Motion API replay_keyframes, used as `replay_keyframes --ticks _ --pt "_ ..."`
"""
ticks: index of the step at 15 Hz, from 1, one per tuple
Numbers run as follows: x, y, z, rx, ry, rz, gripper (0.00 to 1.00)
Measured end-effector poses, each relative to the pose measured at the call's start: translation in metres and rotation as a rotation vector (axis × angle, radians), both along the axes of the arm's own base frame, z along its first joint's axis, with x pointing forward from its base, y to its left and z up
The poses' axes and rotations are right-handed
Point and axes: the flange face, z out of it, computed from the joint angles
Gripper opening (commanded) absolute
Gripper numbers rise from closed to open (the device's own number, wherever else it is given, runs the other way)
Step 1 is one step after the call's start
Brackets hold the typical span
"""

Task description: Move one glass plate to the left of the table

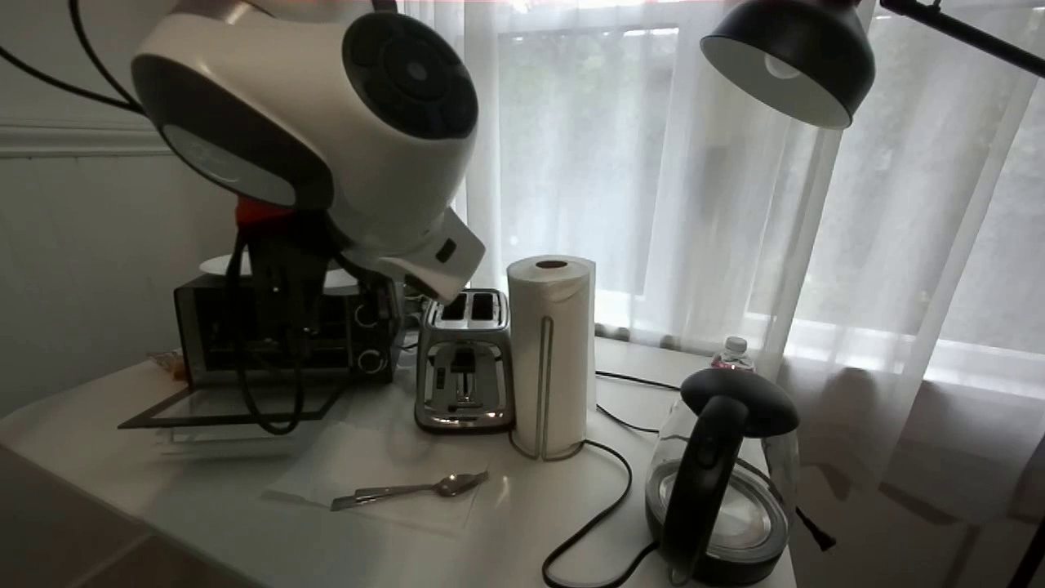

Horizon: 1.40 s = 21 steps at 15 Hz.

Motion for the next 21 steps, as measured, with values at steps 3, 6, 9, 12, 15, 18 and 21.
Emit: replay_keyframes --ticks 3,6,9,12,15,18,21 --pt "-0.004 -0.025 -0.013 -0.026 0.035 -0.074 0.01" --pt "-0.011 -0.049 -0.036 -0.011 0.092 -0.142 0.01" --pt "-0.024 -0.078 -0.061 0.026 0.147 -0.218 0.01" --pt "-0.045 -0.112 -0.081 0.041 0.178 -0.303 0.01" --pt "-0.063 -0.133 -0.102 0.045 0.216 -0.355 0.01" --pt "-0.070 -0.140 -0.112 0.049 0.237 -0.372 0.04" --pt "-0.070 -0.140 -0.113 0.049 0.239 -0.373 0.04"
